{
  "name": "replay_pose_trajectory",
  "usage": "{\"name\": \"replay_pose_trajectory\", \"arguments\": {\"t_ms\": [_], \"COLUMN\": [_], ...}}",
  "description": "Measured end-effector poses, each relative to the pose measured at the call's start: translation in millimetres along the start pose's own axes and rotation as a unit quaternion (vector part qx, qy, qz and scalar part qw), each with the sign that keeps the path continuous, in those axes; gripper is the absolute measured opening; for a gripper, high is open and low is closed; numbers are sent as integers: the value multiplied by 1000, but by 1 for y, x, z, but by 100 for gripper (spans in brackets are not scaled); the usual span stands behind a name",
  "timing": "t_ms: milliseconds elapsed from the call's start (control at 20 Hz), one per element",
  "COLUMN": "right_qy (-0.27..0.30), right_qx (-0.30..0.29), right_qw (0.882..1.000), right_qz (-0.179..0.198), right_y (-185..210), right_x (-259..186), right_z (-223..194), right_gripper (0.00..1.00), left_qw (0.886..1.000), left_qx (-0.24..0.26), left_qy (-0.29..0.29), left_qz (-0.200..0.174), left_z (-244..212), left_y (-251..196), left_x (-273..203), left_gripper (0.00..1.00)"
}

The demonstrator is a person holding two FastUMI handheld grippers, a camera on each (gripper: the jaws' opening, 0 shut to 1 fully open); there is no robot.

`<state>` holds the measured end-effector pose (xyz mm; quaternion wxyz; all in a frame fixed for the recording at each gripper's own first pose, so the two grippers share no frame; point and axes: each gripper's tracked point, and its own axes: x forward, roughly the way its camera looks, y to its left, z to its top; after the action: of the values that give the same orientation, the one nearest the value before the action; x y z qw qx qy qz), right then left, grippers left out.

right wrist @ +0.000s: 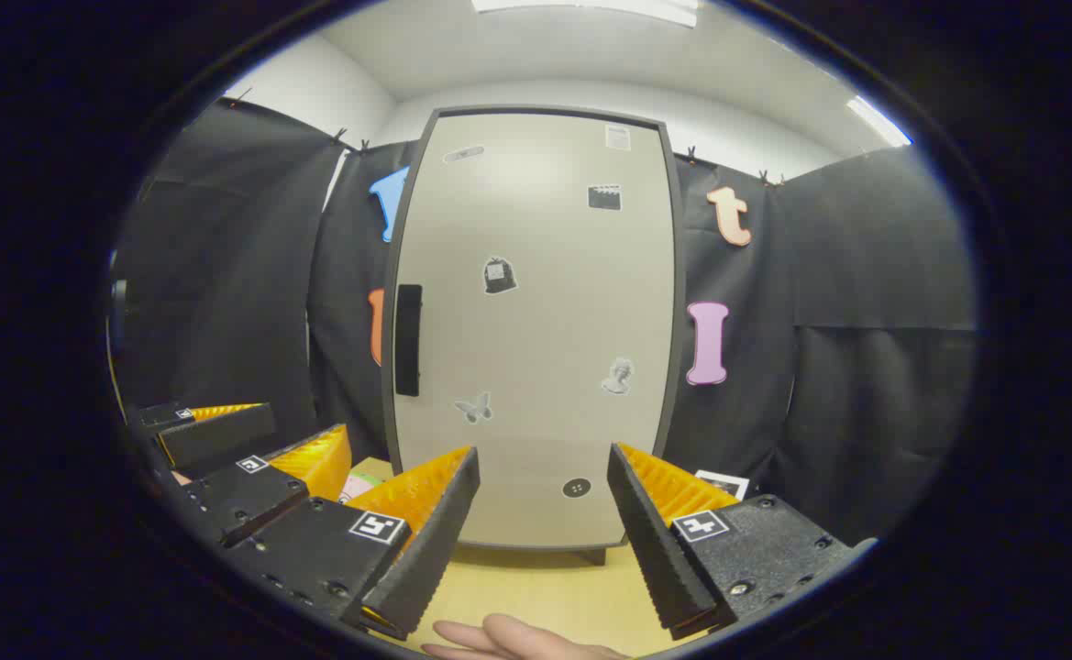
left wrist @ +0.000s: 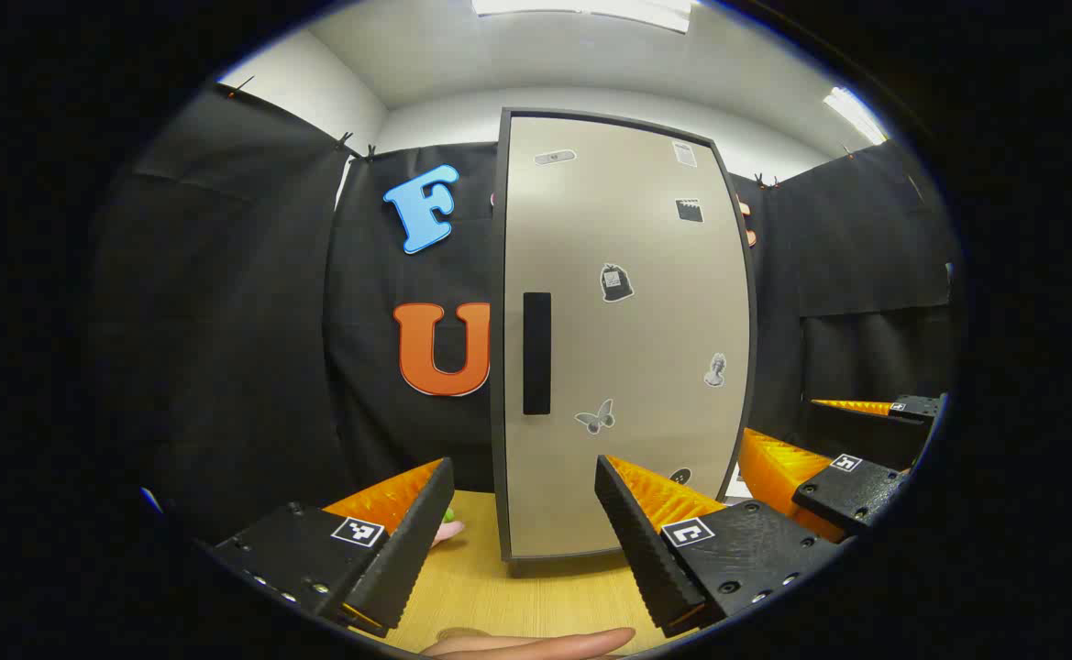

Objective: Open the cabinet door with the right hand, grasp the bottle in the cabinet with the left hand and place it on the coaster, then close the cabinet door with the right hand.

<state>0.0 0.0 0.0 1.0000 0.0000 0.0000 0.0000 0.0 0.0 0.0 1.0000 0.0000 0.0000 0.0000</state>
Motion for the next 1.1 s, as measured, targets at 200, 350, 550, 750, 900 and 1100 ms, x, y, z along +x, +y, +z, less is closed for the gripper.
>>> {"name": "replay_pose_trajectory", "arguments": {"t_ms": [200,350,550,750,900,1100], "right_qy": [-17,-28,-42,-8,-7,0], "right_qx": [1,3,-3,-18,-2,0], "right_qw": [1000,1000,999,1000,1000,1000], "right_qz": [6,11,-12,-11,-9,22], "right_y": [1,-1,-13,-15,-15,-7], "right_x": [-3,-7,-8,-9,-11,-6], "right_z": [7,11,14,1,4,5], "right_gripper": [92,95,98,98,98,98], "left_qw": [1000,1000,999,999,999,1000], "left_qx": [2,17,21,22,24,22], "left_qy": [-5,-26,-30,-33,-30,-19], "left_qz": [-3,2,-2,6,13,6], "left_z": [3,12,13,14,13,8], "left_y": [-3,0,-2,1,6,6], "left_x": [-3,-5,-10,-12,-14,-21], "left_gripper": [94,94,94,95,95,95]}}
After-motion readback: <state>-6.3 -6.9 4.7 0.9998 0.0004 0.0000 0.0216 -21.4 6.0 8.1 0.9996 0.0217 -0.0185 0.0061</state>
